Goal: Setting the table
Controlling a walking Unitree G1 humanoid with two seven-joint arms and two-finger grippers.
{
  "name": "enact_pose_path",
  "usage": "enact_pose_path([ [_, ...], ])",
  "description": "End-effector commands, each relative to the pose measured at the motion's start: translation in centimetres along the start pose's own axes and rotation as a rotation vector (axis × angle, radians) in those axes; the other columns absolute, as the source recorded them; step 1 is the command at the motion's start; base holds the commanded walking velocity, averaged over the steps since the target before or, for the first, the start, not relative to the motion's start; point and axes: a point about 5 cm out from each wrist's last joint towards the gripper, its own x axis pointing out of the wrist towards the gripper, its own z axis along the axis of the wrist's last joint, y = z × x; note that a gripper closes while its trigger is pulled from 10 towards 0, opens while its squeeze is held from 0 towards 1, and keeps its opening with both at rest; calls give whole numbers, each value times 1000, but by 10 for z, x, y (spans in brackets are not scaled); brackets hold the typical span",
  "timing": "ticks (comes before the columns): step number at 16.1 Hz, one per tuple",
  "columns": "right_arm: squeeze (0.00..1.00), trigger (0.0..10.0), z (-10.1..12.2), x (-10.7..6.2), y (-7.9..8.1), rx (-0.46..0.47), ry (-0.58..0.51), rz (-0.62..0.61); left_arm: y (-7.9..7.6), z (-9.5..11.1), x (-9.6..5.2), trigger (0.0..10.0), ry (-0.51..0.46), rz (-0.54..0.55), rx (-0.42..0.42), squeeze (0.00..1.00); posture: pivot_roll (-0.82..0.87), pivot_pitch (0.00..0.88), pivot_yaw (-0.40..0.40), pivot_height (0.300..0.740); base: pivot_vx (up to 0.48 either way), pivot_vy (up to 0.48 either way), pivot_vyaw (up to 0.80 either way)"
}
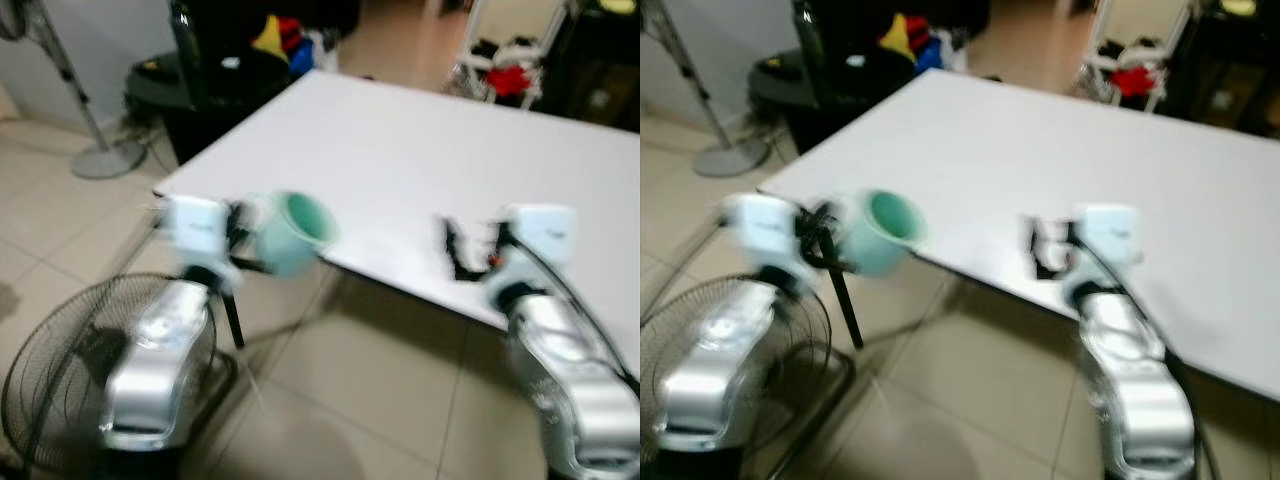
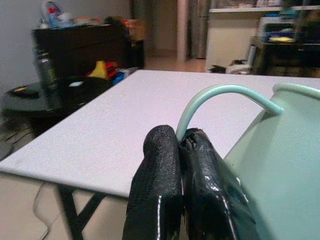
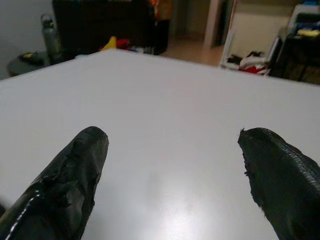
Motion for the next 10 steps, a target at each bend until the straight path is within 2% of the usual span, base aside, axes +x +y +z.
enact_pose_path([
  [1,0,10000,6,-1,9,14,-29,44,11,7,-1,10000,-32,37,20,0,52,0,30,740,401,0,0],
  [9,0,10000,2,-8,6,5,-18,25,9,2,4,10000,-23,9,9,0,16,0,58,740,402,0,0],
  [10,0,10000,2,-9,6,4,-14,24,9,1,4,10000,-21,6,6,0,13,0,60,740,401,0,-800],
])
